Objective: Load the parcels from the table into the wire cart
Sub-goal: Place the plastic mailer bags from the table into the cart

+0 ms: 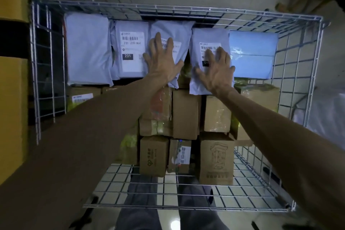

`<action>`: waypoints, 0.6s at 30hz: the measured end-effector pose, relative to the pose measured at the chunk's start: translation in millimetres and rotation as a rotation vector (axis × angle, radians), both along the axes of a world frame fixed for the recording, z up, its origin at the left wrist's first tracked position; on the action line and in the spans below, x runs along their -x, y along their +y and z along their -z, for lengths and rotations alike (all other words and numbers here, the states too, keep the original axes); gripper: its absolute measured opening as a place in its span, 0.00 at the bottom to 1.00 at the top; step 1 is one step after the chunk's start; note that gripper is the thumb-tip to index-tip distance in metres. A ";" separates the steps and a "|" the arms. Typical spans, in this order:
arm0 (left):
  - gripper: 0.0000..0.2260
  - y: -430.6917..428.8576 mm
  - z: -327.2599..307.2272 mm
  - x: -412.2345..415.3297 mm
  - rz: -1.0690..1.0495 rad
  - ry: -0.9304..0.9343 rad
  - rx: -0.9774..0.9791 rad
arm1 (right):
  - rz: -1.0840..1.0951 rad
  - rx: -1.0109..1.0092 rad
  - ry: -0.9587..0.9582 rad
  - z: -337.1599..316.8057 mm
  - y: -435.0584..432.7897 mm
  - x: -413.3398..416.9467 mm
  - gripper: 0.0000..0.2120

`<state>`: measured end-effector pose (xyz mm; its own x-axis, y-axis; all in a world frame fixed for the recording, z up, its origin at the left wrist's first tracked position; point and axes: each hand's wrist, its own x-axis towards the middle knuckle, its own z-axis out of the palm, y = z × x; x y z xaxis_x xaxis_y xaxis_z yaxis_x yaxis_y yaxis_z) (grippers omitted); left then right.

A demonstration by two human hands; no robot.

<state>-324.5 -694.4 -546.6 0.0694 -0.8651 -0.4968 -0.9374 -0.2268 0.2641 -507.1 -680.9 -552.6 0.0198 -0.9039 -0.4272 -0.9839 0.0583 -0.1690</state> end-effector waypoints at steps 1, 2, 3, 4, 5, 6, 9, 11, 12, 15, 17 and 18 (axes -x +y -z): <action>0.36 -1.2 5.1 2.2 -0.004 -0.002 0.004 | -0.001 0.014 0.003 5.2 -1.6 0.2 0.29; 0.36 -2.0 9.8 4.4 -0.009 -0.002 0.007 | -0.001 0.028 0.000 9.2 -3.4 0.4 0.29; 0.37 -2.8 13.7 5.9 -0.011 0.003 0.007 | 0.003 0.027 -0.022 15.2 -5.4 0.6 0.29; 0.38 -3.2 18.0 7.0 -0.008 0.010 0.005 | 0.010 0.014 -0.065 20.1 -7.4 0.3 0.29; 0.38 -3.2 21.6 7.7 -0.001 0.012 0.000 | -0.001 -0.017 -0.109 25.0 -9.1 -0.3 0.30; 0.38 -2.4 25.0 7.8 0.005 0.011 -0.008 | -0.058 -0.052 -0.134 30.2 -10.3 -0.8 0.33; 0.38 1.0 29.9 5.9 0.018 0.015 -0.027 | -0.338 -0.145 -0.031 46.0 -7.0 0.5 0.34; 0.39 0.3 28.2 4.5 0.036 0.019 -0.048 | -0.365 -0.155 0.025 51.3 -5.5 3.7 0.27; 0.39 -1.0 25.9 3.7 0.042 0.023 -0.068 | -0.349 -0.156 0.001 49.3 -5.9 4.3 0.26; 0.42 -7.2 13.5 1.7 0.069 0.022 -0.156 | -0.302 -0.169 -0.063 35.8 -10.0 4.8 0.25; 0.42 -11.5 3.1 -0.8 0.097 0.013 -0.207 | -0.268 -0.194 -0.060 25.0 -11.9 6.6 0.23; 0.41 -12.5 -2.4 -2.6 0.109 0.010 -0.212 | -0.257 -0.206 -0.046 18.8 -11.5 8.0 0.23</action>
<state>-321.9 -706.8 -544.3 -0.0251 -0.7437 -0.6681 -0.9570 -0.1753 0.2311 -515.1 -692.4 -571.4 0.2598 -0.7614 -0.5939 -0.9624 -0.1533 -0.2244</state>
